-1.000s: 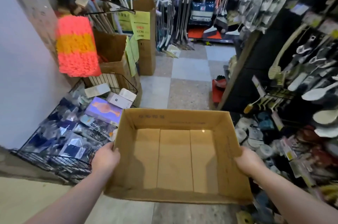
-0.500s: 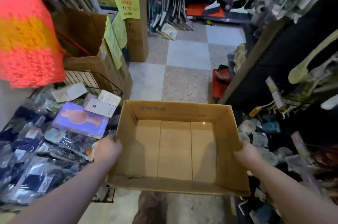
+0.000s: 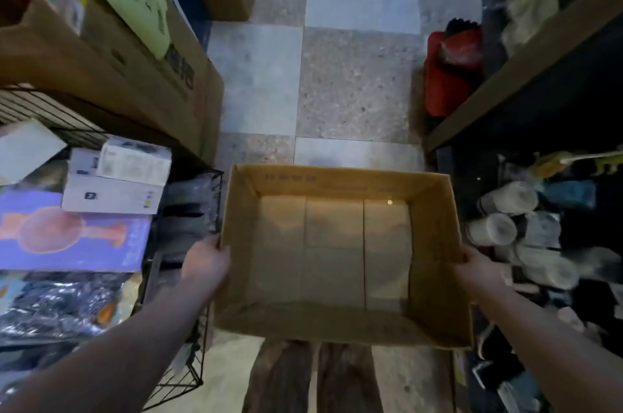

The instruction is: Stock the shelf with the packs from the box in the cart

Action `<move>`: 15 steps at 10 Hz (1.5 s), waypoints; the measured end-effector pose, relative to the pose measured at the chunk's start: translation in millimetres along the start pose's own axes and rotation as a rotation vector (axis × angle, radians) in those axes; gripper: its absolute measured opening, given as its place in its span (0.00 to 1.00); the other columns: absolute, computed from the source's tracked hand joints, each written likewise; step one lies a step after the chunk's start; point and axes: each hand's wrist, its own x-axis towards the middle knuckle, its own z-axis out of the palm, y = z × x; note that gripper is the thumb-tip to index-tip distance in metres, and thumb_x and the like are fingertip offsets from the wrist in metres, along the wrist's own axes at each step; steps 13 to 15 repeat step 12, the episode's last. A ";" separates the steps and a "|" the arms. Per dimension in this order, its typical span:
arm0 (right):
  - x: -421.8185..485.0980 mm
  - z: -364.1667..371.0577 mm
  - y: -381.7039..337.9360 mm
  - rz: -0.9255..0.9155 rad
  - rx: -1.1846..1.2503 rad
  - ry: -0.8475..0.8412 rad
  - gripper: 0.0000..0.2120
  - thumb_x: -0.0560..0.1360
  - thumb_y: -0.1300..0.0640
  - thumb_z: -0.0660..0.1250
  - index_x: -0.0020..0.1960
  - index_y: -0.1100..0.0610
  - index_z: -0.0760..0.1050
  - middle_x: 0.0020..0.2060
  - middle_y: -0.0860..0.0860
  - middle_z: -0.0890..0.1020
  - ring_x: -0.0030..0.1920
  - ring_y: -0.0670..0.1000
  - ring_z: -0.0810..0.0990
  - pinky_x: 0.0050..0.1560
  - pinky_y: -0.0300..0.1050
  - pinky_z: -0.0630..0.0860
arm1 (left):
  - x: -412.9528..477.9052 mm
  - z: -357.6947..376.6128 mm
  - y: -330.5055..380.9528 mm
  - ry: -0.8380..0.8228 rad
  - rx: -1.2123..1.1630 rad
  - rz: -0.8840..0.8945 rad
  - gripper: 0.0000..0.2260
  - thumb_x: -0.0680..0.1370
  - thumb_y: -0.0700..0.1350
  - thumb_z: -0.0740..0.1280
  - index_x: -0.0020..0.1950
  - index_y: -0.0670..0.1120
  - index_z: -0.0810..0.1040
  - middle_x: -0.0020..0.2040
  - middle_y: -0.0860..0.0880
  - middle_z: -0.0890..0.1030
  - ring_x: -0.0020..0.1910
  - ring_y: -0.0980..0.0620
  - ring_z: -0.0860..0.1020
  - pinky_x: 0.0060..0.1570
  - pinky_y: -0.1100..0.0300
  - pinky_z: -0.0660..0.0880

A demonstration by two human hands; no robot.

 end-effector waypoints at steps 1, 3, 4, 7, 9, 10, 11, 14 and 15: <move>62.6 30.9 3.0 0.032 0.001 -0.050 0.18 0.78 0.59 0.63 0.68 0.54 0.70 0.51 0.56 0.80 0.48 0.57 0.80 0.51 0.56 0.80 | 43.6 42.5 -4.7 -0.011 -0.064 -0.078 0.15 0.80 0.45 0.60 0.63 0.42 0.77 0.56 0.39 0.80 0.54 0.38 0.77 0.46 0.54 0.70; 167.6 101.2 5.2 0.051 -0.039 -0.064 0.17 0.78 0.57 0.63 0.67 0.53 0.70 0.56 0.56 0.79 0.56 0.59 0.79 0.54 0.54 0.77 | 127.4 124.3 -23.9 -0.042 -0.228 -0.181 0.12 0.80 0.42 0.60 0.62 0.47 0.78 0.52 0.43 0.80 0.45 0.46 0.77 0.48 0.55 0.72; 216.1 137.3 10.0 0.084 0.003 -0.089 0.17 0.79 0.61 0.62 0.67 0.57 0.70 0.59 0.59 0.78 0.58 0.60 0.78 0.58 0.58 0.77 | 167.7 162.2 -36.8 -0.035 -0.188 -0.199 0.13 0.81 0.42 0.59 0.63 0.45 0.77 0.52 0.43 0.79 0.48 0.44 0.77 0.49 0.53 0.73; 322.9 221.0 38.1 0.171 0.075 -0.220 0.18 0.81 0.64 0.55 0.71 0.60 0.67 0.63 0.59 0.76 0.62 0.61 0.74 0.53 0.51 0.71 | 253.9 257.9 -72.6 -0.027 -0.067 -0.248 0.14 0.80 0.40 0.59 0.64 0.45 0.77 0.57 0.39 0.79 0.51 0.41 0.78 0.51 0.51 0.76; 360.7 254.0 50.1 0.161 0.074 -0.249 0.19 0.80 0.63 0.56 0.71 0.59 0.66 0.63 0.59 0.76 0.61 0.60 0.74 0.51 0.50 0.71 | 285.8 297.0 -85.7 -0.037 -0.086 -0.308 0.16 0.77 0.35 0.62 0.63 0.46 0.78 0.57 0.39 0.80 0.54 0.39 0.79 0.53 0.48 0.78; 365.4 262.2 53.8 0.138 0.086 -0.258 0.21 0.79 0.64 0.58 0.71 0.59 0.64 0.63 0.60 0.75 0.58 0.60 0.75 0.52 0.52 0.72 | 290.3 307.3 -87.2 -0.027 -0.140 -0.336 0.17 0.76 0.33 0.62 0.63 0.43 0.77 0.57 0.38 0.79 0.55 0.38 0.78 0.54 0.48 0.77; 355.1 257.9 48.6 0.132 0.141 -0.254 0.24 0.78 0.65 0.59 0.73 0.59 0.61 0.66 0.60 0.73 0.63 0.62 0.73 0.56 0.53 0.72 | 283.2 306.6 -83.7 -0.035 -0.192 -0.334 0.17 0.75 0.37 0.66 0.64 0.43 0.76 0.57 0.39 0.79 0.56 0.39 0.78 0.57 0.46 0.77; 323.9 246.2 50.7 0.111 0.075 -0.186 0.29 0.78 0.65 0.60 0.77 0.58 0.54 0.70 0.61 0.68 0.65 0.61 0.71 0.51 0.48 0.69 | 264.7 295.6 -72.2 -0.040 -0.126 -0.276 0.20 0.75 0.43 0.69 0.66 0.45 0.74 0.59 0.38 0.79 0.56 0.38 0.78 0.57 0.45 0.77; 323.9 246.2 50.7 0.111 0.075 -0.186 0.29 0.78 0.65 0.60 0.77 0.58 0.54 0.70 0.61 0.68 0.65 0.61 0.71 0.51 0.48 0.69 | 264.7 295.6 -72.2 -0.040 -0.126 -0.276 0.20 0.75 0.43 0.69 0.66 0.45 0.74 0.59 0.38 0.79 0.56 0.38 0.78 0.57 0.45 0.77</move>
